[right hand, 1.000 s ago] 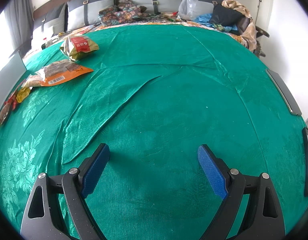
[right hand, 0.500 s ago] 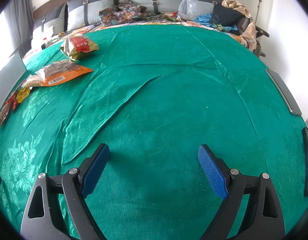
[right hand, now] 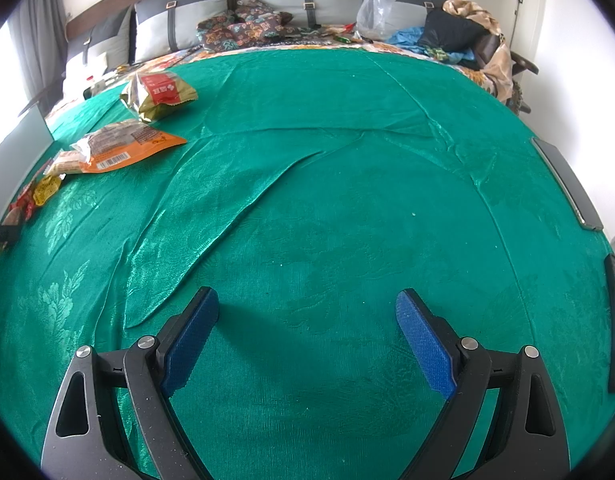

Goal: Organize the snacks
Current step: 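Lift the green-label pack with the left tool while the right tool grasps the clear walnut bag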

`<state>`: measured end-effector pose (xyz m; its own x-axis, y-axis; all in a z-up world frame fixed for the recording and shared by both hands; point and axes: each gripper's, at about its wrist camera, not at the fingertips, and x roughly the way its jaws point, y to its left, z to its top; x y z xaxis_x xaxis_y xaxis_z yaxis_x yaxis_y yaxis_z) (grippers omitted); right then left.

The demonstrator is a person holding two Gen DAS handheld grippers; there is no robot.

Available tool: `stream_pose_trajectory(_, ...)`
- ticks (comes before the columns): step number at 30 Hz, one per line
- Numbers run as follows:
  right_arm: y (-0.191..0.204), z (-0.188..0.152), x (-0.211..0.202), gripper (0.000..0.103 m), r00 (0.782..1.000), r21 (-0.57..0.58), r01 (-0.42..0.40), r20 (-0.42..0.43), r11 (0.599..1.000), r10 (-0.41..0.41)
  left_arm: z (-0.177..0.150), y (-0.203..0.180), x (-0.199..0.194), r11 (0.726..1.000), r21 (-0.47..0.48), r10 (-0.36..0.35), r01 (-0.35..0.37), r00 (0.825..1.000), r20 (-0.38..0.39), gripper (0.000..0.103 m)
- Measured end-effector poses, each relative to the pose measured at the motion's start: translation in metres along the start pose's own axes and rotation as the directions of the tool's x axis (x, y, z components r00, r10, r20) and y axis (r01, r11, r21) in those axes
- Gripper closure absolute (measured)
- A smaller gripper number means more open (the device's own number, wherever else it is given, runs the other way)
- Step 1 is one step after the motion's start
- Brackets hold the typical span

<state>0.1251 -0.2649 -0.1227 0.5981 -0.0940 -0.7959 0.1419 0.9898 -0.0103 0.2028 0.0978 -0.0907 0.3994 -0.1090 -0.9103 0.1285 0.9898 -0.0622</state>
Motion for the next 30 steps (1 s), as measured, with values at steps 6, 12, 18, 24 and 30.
stream_pose_trajectory(6, 0.0, 0.001, 0.0, 0.01, 1.0, 0.0, -0.001, 0.0, 1.0, 0.001, -0.07, -0.018, -0.029, 0.999, 0.034, -0.004, 0.003, 1.0, 0.024, 0.051)
stream_pose_trajectory(12, 0.0, 0.001, 0.0, 0.01, 1.0, 0.0, -0.002, 0.0, 1.0, 0.002, -0.104, -0.02, -0.035, 0.999, 0.032, 0.041, -0.043, 0.998, 0.049, 0.017)
stream_pose_trajectory(18, 0.0, 0.001, 0.0, 0.01, 1.0, 0.001, -0.002, 0.0, 1.0, 0.002, -0.084, -0.007, -0.017, 0.997, 0.013, 0.076, -0.077, 0.994, 0.084, 0.0)
stream_pose_trajectory(24, 0.0, 0.001, 0.001, 0.009, 1.0, 0.0, -0.004, -0.001, 1.0, 0.004, -0.087, -0.003, -0.015, 0.997, 0.032, 0.06, -0.067, 0.982, 0.182, 0.0)
stream_pose_trajectory(30, 0.025, 0.018, 0.005, 0.01, 0.997, -0.074, -0.007, -0.072, 0.997, 0.002, -0.084, -0.003, -0.014, 0.997, 0.028, 0.064, -0.07, 0.981, 0.185, 0.0)
